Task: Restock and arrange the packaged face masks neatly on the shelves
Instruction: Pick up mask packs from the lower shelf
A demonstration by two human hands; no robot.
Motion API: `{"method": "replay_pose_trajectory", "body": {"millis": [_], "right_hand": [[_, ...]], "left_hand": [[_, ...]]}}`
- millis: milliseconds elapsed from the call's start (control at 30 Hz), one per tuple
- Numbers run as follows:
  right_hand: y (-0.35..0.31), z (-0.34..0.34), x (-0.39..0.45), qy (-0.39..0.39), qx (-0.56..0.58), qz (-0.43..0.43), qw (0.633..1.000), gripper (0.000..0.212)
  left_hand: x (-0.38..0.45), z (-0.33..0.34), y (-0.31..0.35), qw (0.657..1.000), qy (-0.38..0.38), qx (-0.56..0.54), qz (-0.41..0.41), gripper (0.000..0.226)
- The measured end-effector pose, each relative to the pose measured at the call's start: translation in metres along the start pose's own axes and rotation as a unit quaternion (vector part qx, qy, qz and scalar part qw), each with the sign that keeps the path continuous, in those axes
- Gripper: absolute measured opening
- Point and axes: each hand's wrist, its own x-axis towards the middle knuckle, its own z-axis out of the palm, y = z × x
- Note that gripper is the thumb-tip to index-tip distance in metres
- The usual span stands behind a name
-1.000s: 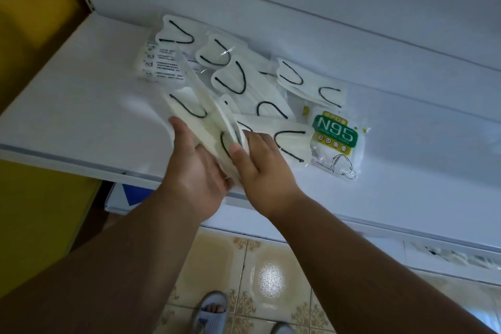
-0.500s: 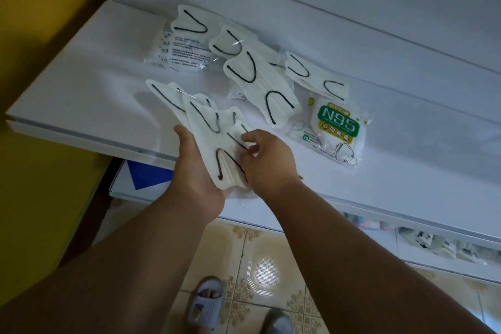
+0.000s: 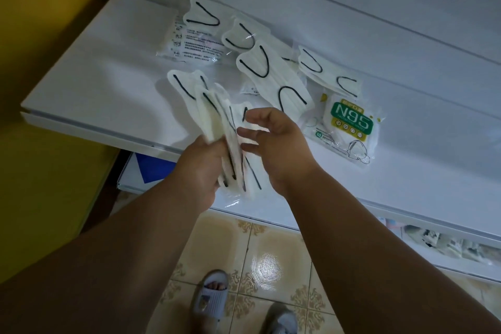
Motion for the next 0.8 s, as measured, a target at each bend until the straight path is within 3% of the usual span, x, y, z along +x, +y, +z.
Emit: {"method": "replay_pose_trajectory", "body": {"millis": [67,167,267,367,433,567,633,700,800], "right_hand": [[-0.003,-0.003,-0.005,-0.009,-0.029,0.004,1.0,0.034],[0.004,-0.004,-0.009,0.0,-0.154,-0.014,0.988,0.028],[0.013,-0.005,-0.011,0.028,-0.334,-0.119,0.935,0.037],[0.025,-0.011,-0.016,0.07,-0.48,-0.128,0.865,0.072],[0.034,-0.015,-0.026,0.075,-0.446,-0.073,0.889,0.093],[0.049,-0.024,-0.055,0.082,-0.256,-0.007,0.963,0.102],[0.053,-0.033,-0.073,0.076,-0.121,0.035,0.989,0.085],[0.06,-0.047,-0.094,0.064,-0.015,0.066,0.996,0.055],[0.064,-0.07,-0.14,0.043,0.068,0.063,0.995,0.025]], "left_hand": [[-0.002,-0.001,0.0,0.999,-0.046,-0.021,-0.005,0.075],[-0.003,-0.004,-0.003,0.998,-0.062,-0.027,-0.021,0.071],[-0.011,-0.008,-0.007,0.987,-0.119,-0.066,-0.086,0.079],[-0.02,-0.01,-0.015,0.996,-0.035,-0.034,-0.071,0.04],[-0.028,-0.013,-0.021,0.998,0.025,-0.019,-0.053,0.024],[-0.049,-0.018,-0.037,0.999,0.007,-0.02,-0.049,0.021],[-0.07,-0.014,-0.045,0.999,-0.041,-0.012,-0.032,0.026],[-0.096,-0.006,-0.054,0.997,-0.081,0.0,-0.01,0.034],[-0.14,0.007,-0.065,0.996,-0.079,0.034,0.022,0.035]]}}
